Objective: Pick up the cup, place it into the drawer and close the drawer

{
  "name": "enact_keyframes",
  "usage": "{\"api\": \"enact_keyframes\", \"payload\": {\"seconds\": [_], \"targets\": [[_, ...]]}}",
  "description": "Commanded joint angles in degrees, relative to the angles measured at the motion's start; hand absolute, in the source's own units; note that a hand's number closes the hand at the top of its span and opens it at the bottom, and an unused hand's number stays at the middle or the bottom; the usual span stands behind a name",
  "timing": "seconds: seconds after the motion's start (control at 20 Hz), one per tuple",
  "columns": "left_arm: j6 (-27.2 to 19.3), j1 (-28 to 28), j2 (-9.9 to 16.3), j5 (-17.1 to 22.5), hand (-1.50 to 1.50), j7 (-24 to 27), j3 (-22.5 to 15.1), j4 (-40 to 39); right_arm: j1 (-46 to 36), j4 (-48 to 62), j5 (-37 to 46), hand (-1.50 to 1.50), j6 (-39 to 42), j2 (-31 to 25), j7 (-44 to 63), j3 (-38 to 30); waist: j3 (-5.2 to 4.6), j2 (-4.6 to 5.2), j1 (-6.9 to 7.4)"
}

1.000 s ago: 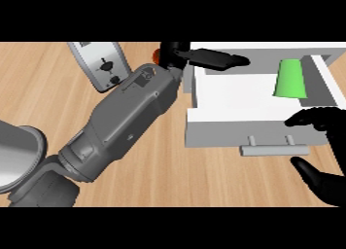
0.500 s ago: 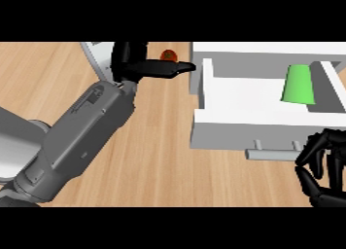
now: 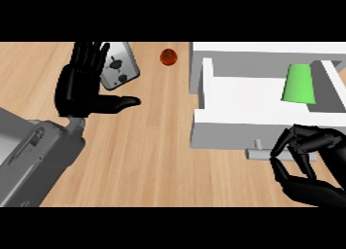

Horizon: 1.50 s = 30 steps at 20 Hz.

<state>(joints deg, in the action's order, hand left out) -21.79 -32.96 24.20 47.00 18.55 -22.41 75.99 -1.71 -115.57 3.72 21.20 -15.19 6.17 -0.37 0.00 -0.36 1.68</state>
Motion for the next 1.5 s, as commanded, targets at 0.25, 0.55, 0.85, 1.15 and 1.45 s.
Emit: {"api": "enact_keyframes", "payload": {"seconds": [0.25,0.55,0.85,1.15,1.45], "targets": [[9.67,11.18,7.74,3.47,-1.50,0.34,5.85,5.79,-4.19,8.62,25.43,1.50,-2.45,-5.74,-9.57,10.16,-0.02,0.46,0.38],[11.46,18.98,9.84,3.09,-1.50,-0.24,9.92,11.22,-8.26,21.23,34.93,1.50,-8.87,-1.94,-13.35,14.49,0.01,0.38,-0.69],[17.50,25.07,8.14,1.26,-1.50,3.43,11.73,9.57,-11.58,38.24,41.65,-1.50,-16.72,1.74,-18.92,15.54,0.02,0.48,-0.82],[22.66,26.48,8.44,1.23,-1.50,1.42,16.87,8.92,-19.89,54.20,43.47,-1.50,-18.40,2.33,-23.92,11.68,0.02,0.46,-1.08],[24.86,29.09,8.07,0.89,-1.50,0.78,19.22,10.33,-33.17,73.50,42.22,-1.50,-19.88,2.04,-30.19,5.18,0.04,0.60,-0.47]]}}
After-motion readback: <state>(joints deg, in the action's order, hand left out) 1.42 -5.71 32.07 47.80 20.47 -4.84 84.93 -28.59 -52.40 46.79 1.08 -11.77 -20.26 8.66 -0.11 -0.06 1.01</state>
